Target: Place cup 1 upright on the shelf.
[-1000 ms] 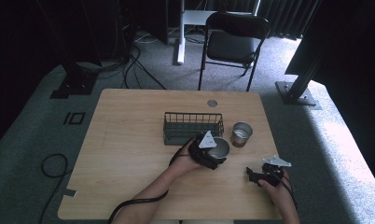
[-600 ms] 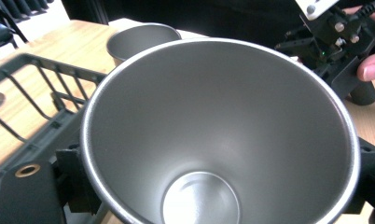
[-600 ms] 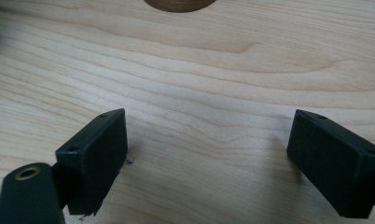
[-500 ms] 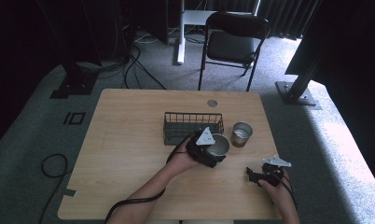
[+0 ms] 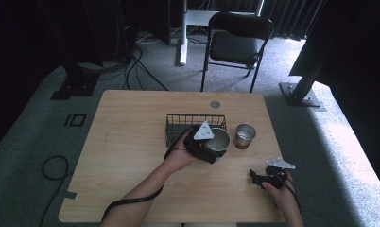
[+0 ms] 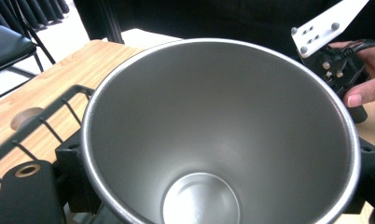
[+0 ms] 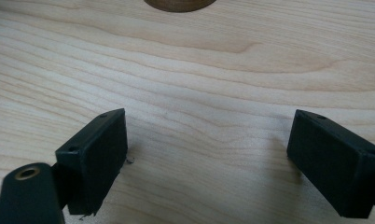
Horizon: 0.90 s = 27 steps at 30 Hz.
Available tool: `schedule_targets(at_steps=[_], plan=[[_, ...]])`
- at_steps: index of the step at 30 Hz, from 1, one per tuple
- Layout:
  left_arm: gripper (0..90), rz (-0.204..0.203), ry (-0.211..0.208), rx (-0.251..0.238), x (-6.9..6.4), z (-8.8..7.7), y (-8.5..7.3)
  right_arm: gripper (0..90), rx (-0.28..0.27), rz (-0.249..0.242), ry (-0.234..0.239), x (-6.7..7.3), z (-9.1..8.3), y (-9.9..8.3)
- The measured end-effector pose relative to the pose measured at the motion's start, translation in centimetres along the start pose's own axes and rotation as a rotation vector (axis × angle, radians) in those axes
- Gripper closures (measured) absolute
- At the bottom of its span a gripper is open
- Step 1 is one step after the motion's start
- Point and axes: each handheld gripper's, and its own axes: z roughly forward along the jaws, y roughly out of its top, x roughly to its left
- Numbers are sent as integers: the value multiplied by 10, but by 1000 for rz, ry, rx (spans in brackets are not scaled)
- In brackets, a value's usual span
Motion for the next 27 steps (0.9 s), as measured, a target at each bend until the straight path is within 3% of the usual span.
schedule_targets(at_steps=[9, 16, 24, 27], plan=[[145, -8, 57, -13, 8, -13, 9, 118, 0, 1, 0, 0, 0, 0], [145, -19, 77, -36, 15, -25, 13, 118, 0, 1, 0, 0, 0, 0], [145, -39, 152, -33, 25, -34, 17, 118, 0, 0, 0, 0, 0, 0], [145, -66, 189, -45, 32, -38, 18, 118, 0, -1, 0, 0, 0, 0]])
